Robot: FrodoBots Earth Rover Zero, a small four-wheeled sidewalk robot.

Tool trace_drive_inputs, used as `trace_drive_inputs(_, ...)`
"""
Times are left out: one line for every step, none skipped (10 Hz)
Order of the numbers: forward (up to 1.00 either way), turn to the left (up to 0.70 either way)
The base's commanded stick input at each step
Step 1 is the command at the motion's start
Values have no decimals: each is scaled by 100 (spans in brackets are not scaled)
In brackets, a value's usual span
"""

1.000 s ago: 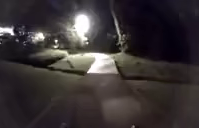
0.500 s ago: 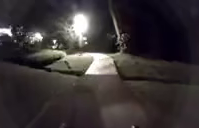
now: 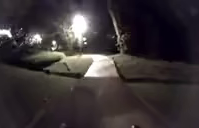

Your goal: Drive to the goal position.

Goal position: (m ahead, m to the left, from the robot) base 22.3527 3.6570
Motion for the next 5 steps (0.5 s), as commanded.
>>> trace_drive_inputs(45,0)
trace_drive_inputs(45,0)
trace_drive_inputs(45,0)
trace_drive_inputs(45,0)
trace_drive_inputs(45,0)
